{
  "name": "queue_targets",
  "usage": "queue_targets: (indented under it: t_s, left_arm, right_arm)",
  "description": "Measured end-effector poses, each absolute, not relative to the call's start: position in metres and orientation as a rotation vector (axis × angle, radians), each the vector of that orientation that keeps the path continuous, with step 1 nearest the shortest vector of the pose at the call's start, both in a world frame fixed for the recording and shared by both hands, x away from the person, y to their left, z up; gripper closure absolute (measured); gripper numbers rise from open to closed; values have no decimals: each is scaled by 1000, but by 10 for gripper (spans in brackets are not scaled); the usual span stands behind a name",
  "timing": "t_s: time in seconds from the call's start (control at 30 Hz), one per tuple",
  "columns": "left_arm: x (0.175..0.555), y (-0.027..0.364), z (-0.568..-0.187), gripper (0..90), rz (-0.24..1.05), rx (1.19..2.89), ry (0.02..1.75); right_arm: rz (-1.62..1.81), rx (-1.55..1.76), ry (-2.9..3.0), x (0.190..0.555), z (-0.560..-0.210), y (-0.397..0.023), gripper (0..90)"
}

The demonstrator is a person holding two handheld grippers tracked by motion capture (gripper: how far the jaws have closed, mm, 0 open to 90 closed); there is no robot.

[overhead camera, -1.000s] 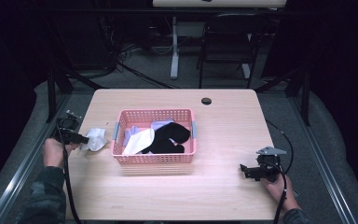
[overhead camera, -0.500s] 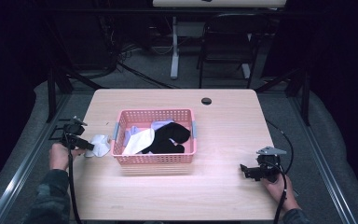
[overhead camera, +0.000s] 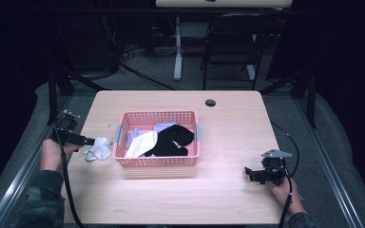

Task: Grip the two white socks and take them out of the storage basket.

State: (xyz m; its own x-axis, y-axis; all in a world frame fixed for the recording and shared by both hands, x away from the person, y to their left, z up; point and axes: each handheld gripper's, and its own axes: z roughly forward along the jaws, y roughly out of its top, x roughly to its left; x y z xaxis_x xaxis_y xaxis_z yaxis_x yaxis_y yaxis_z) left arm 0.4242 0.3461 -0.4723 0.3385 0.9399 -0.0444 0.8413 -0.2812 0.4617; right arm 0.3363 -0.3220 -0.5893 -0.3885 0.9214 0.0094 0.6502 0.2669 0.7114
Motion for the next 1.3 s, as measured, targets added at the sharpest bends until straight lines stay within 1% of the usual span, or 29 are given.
queue_targets:
  t_s: [0.07, 0.1, 0.13, 0.33, 0.5, 0.6, 0.77, 1.03, 1.13, 1.3]
  left_arm:
    - [422, 340, -457, 116, 360, 2210, 1532]
    - [422, 337, -453, 84, 370, 2208, 1525]
    - [422, 334, -448, 71, 382, 2214, 1509]
    - [424, 312, -425, 30, 423, 2233, 1423]
    - [431, 290, -420, 0, 415, 2273, 1368]
    - [436, 276, -420, 0, 407, 2287, 1333]
    - [444, 251, -423, 12, 383, 2326, 1282]
    - [459, 219, -444, 49, 298, 2393, 1222]
    - [463, 210, -453, 79, 275, 2418, 1214]
    - [469, 198, -467, 157, 217, 2453, 1201]
  right_arm:
    - [899, 1423, 2137, 336, -589, -322, 0]
    - [900, 1423, 2135, 336, -589, -322, 0]
    - [900, 1424, 2135, 336, -589, -322, 0]
    - [900, 1424, 2135, 336, -589, -322, 0]
    - [900, 1424, 2135, 336, -589, -322, 0]
    - [901, 1423, 2135, 336, -589, -322, 0]
    - [900, 1424, 2135, 336, -589, -322, 0]
    - [900, 1423, 2135, 336, -589, -322, 0]
    - [900, 1423, 2135, 336, -589, -322, 0]
    - [900, 1423, 2135, 336, -589, -322, 0]
